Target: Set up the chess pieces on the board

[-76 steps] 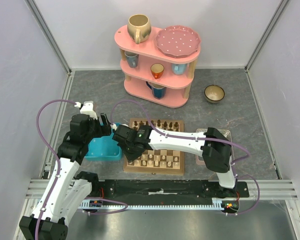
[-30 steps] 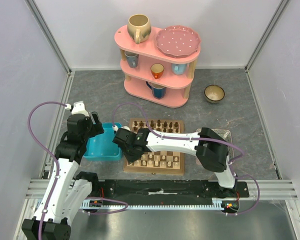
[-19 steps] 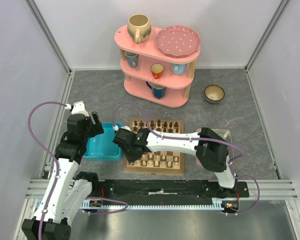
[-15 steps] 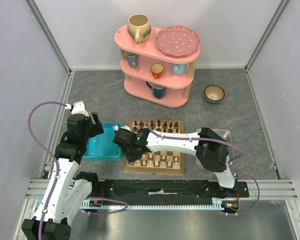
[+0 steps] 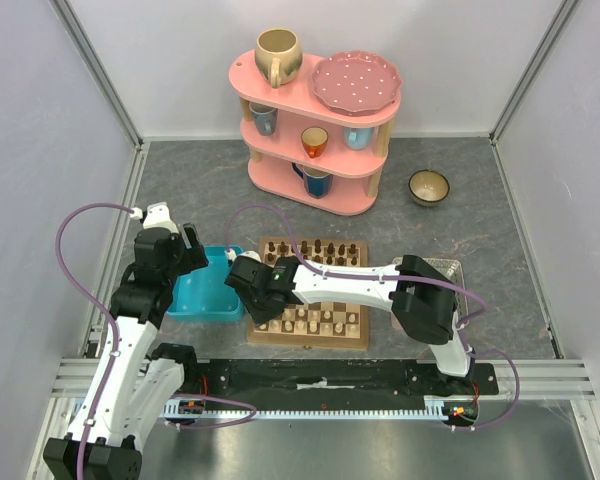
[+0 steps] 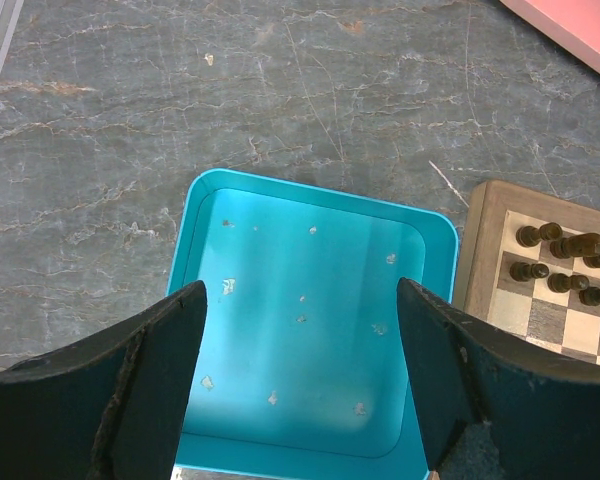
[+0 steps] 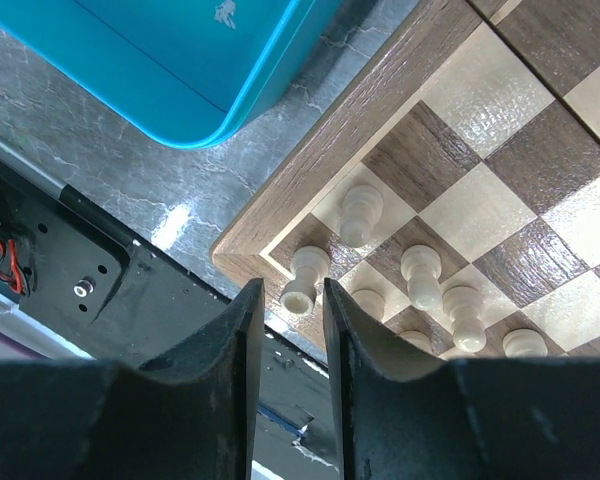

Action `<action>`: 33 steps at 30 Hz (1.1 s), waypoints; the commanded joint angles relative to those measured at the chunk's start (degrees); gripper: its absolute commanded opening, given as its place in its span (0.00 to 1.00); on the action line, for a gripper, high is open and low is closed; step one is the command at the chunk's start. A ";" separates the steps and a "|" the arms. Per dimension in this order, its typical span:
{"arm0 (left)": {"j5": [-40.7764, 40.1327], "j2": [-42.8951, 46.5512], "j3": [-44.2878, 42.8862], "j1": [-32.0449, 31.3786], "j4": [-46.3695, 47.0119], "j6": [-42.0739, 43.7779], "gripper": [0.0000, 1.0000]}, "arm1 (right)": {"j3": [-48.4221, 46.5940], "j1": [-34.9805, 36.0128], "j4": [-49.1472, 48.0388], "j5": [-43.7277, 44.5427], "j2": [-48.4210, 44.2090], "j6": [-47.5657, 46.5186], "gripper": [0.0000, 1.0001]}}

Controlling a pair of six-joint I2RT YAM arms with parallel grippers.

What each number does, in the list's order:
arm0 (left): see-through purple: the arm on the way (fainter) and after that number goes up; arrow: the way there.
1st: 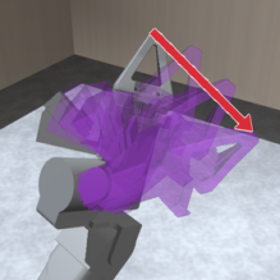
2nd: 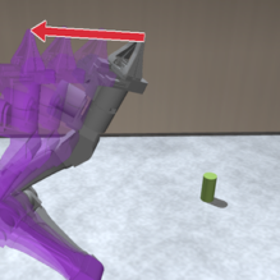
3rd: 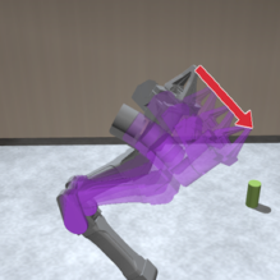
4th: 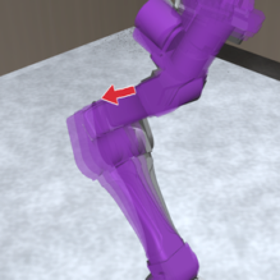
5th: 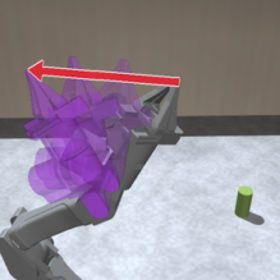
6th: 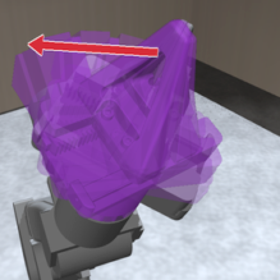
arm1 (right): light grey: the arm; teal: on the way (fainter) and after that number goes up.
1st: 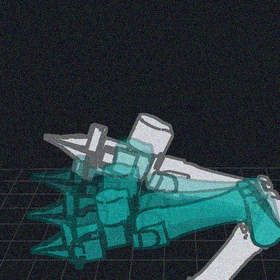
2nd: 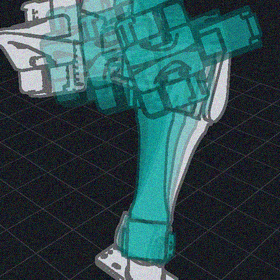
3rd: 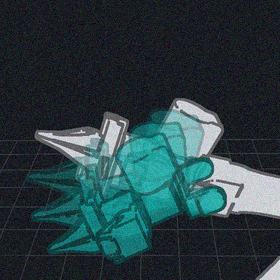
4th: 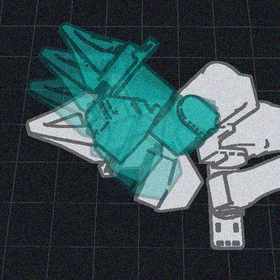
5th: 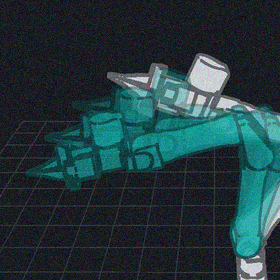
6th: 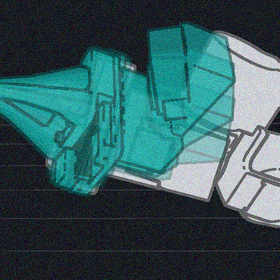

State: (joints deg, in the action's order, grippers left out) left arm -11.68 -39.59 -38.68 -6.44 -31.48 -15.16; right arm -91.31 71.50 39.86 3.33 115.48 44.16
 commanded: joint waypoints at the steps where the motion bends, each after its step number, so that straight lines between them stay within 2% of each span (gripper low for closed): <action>1: 0.08 0.92 -2.02 0.37 0.99 -1.10 0.83 | -0.27 0.04 -0.83 2.64 -2.97 1.01 0.37; 9: 0.34 1.01 -2.02 0.37 1.16 -1.01 0.83 | 4.29 -4.61 1.10 5.01 -13.95 1.54 0.38; 14: 0.61 0.92 -1.93 0.37 1.16 -0.93 0.83 | 12.80 -12.69 2.95 5.63 -18.18 -0.21 0.38; 19: 0.96 0.83 -1.93 0.37 1.43 -0.84 0.83 | 16.95 -17.10 2.95 6.07 -17.93 -1.62 0.42; 23: 1.14 0.75 -1.84 0.37 1.43 -0.75 0.83 | 17.48 -17.80 2.42 6.33 -15.91 -2.33 0.45; 33: 1.58 0.75 -1.84 0.37 1.60 -0.66 0.83 | 16.69 -17.98 0.13 3.87 -13.18 -3.12 0.46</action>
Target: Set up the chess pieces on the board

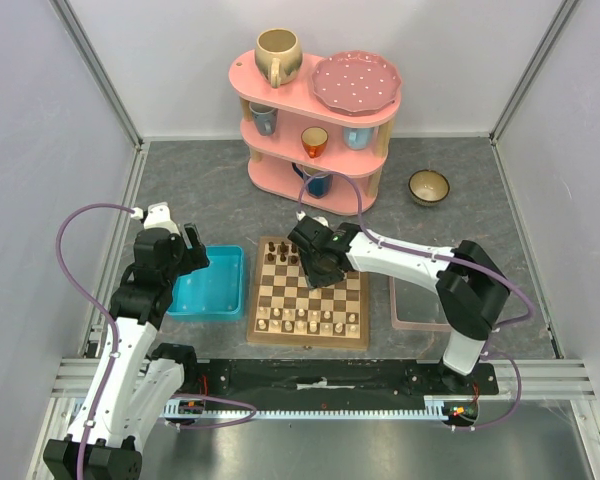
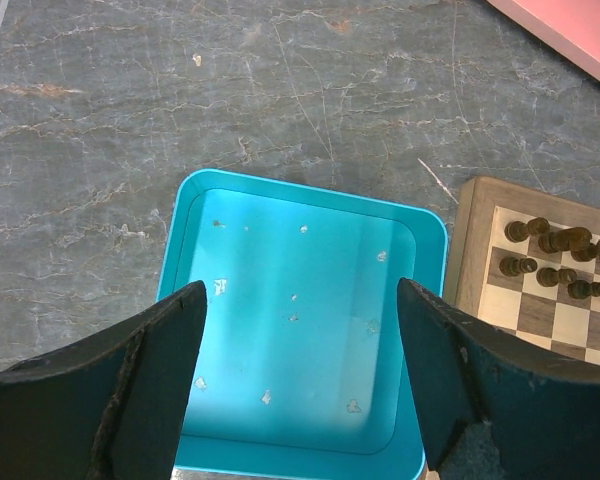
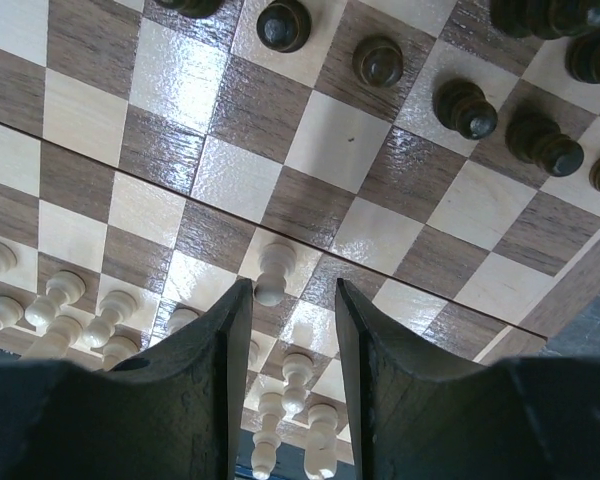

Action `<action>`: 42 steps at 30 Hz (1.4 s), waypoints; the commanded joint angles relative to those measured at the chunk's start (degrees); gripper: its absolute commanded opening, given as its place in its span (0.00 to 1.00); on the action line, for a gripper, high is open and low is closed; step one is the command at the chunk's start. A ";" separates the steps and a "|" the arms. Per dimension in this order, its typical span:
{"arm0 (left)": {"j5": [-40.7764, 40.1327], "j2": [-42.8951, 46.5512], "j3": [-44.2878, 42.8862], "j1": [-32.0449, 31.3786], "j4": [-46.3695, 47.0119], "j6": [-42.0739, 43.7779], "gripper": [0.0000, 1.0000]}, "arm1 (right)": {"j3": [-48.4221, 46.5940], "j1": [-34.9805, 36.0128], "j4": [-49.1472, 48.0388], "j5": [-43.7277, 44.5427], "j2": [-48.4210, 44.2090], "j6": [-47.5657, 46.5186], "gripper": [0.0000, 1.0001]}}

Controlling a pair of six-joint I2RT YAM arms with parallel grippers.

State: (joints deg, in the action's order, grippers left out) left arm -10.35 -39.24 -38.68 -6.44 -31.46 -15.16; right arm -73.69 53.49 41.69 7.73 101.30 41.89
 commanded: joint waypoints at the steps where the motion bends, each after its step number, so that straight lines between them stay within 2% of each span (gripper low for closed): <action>1: 0.33 0.40 -1.84 0.37 1.58 -0.66 0.83 | -0.84 0.03 -1.79 -0.61 1.18 -0.93 0.46; 4: 0.33 0.48 -1.75 0.37 1.58 -0.66 0.83 | -0.84 0.03 -1.79 -0.78 1.54 -1.02 0.43; 11: 0.24 0.48 -1.75 0.37 1.76 -0.66 0.83 | 0.21 0.03 -1.79 -0.87 0.84 -1.11 0.20; 14: 0.24 0.48 -1.75 0.37 1.67 -0.66 0.83 | 1.26 0.03 -1.53 -0.34 -0.74 -0.58 0.17; 22: 0.33 0.48 -1.75 0.37 1.76 -0.57 0.83 | 4.60 0.03 2.60 3.78 -5.93 -0.14 0.15; 32: 0.51 0.49 -1.84 0.37 1.76 -0.57 0.83 | 11.37 0.12 2.34 1.77 -13.14 1.88 0.15; 42: 0.68 0.49 -1.84 0.37 1.76 -0.57 0.83 | 11.47 3.81 1.38 0.36 -11.48 3.11 0.15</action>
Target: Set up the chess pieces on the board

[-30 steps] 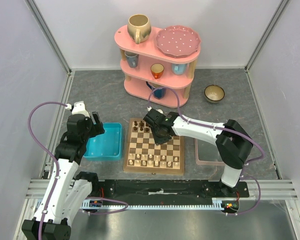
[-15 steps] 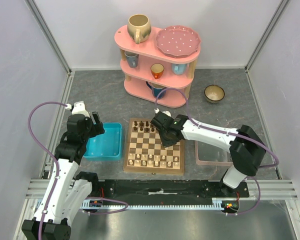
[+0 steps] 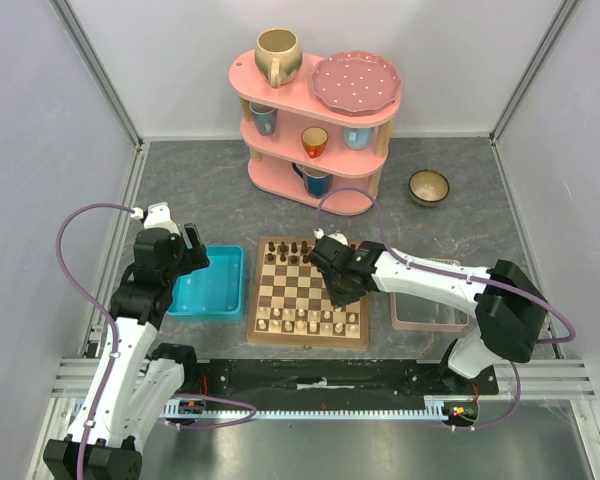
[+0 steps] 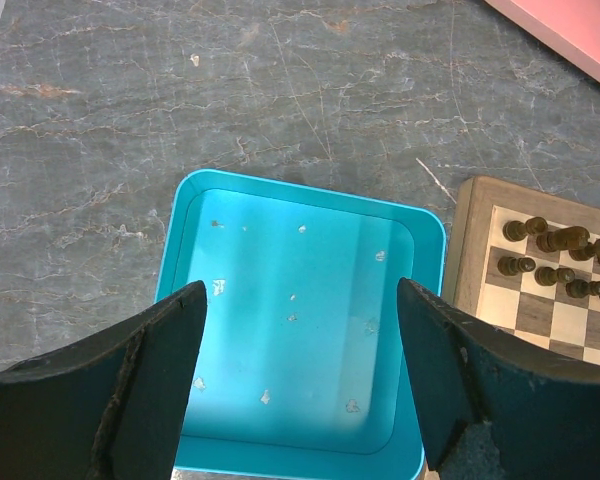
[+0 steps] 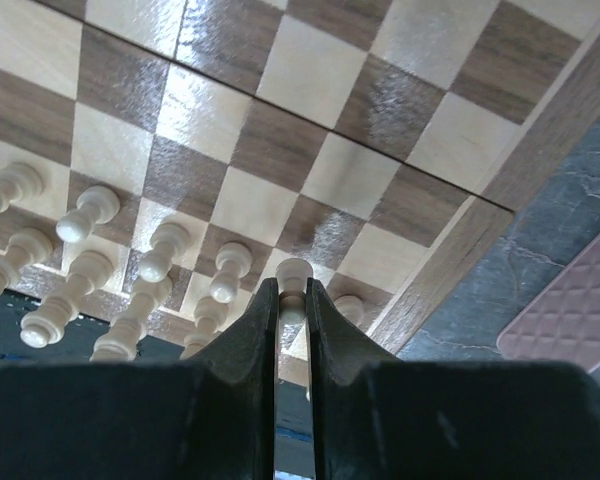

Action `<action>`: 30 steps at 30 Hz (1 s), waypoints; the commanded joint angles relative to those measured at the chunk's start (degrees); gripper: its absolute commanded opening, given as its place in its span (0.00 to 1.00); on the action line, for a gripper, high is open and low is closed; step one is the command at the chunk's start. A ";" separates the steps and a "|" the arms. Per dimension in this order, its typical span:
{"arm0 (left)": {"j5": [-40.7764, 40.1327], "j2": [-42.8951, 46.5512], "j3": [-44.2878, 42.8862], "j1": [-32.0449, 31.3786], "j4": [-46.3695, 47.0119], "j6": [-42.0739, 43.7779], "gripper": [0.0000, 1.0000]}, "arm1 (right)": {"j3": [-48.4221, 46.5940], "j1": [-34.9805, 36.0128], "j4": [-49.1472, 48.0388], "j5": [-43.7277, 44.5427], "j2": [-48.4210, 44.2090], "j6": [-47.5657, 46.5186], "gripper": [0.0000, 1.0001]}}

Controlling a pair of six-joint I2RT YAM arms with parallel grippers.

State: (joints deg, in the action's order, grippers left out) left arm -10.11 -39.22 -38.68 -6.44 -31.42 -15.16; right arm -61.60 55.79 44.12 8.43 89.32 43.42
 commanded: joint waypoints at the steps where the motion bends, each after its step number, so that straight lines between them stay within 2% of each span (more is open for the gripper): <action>1: 0.53 0.46 -1.75 0.37 1.63 -0.57 0.83 | -0.62 1.78 -0.96 -0.17 0.59 1.76 0.15; 30: 0.70 0.73 -1.75 0.37 1.71 -0.49 0.83 | 1.75 3.18 0.53 0.45 0.24 3.08 0.16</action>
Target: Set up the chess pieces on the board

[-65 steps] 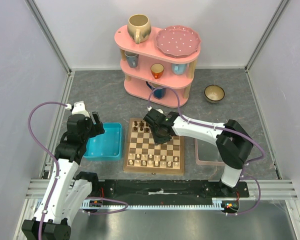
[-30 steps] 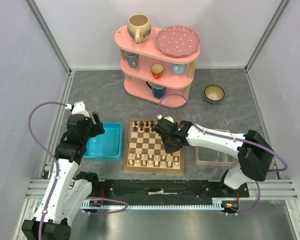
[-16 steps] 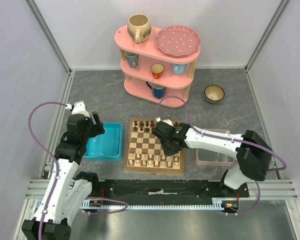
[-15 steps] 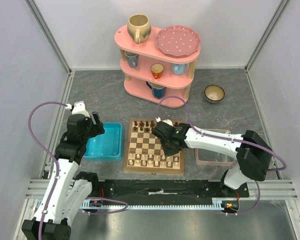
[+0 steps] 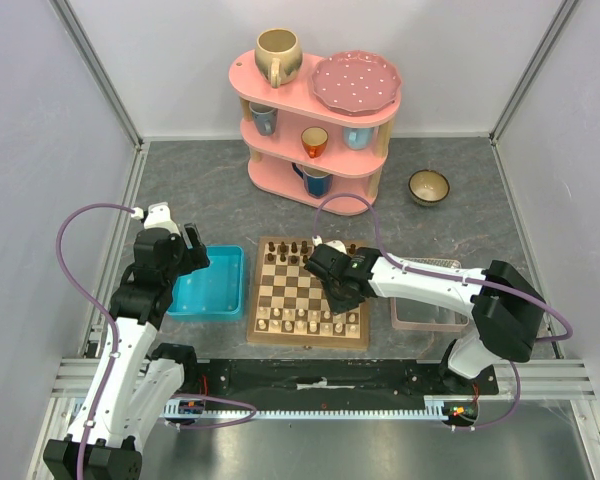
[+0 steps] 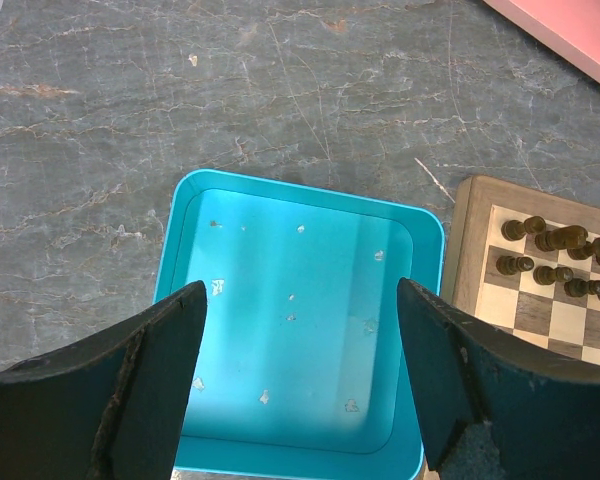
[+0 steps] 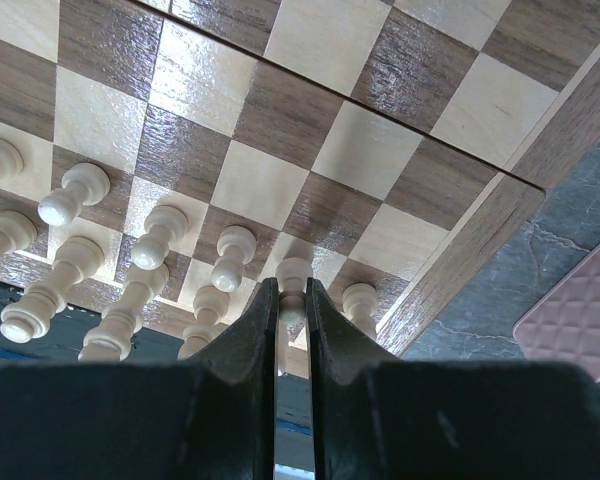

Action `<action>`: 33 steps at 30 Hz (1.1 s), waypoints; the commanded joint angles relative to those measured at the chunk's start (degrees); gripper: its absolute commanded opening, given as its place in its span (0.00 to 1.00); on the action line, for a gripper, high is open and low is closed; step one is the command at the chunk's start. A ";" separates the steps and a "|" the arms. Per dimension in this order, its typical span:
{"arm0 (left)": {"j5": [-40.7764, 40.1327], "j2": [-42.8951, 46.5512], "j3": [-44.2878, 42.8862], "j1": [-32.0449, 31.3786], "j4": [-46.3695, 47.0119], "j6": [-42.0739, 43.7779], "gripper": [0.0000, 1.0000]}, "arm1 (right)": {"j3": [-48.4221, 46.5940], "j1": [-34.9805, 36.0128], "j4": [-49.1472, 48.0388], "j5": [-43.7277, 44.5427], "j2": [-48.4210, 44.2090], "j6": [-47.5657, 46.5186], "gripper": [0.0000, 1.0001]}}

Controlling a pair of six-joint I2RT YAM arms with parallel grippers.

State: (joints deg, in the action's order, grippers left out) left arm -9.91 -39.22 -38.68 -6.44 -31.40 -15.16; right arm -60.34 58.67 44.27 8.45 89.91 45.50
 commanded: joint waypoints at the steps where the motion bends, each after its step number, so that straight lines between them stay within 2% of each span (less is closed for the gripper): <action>1: 0.51 0.81 -1.75 0.37 1.78 -0.49 0.83 | 0.48 0.39 0.38 0.52 -0.35 1.00 0.16; 13: 0.42 0.99 -1.75 0.37 1.69 -0.49 0.83 | 0.92 0.56 0.64 0.34 -0.70 1.17 0.17; 25: 0.33 0.99 -1.75 0.37 1.78 -0.49 0.83 | -0.22 0.56 -0.15 2.01 -1.05 1.52 0.29; 33: 0.24 1.08 -1.67 0.37 1.78 -0.49 0.83 | -0.84 0.56 -0.68 1.84 -0.79 1.44 0.31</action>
State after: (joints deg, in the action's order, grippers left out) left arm -9.91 -38.87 -38.68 -6.44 -31.40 -15.16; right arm -59.51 58.78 44.60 8.99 89.89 45.71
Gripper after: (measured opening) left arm 0.831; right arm 0.302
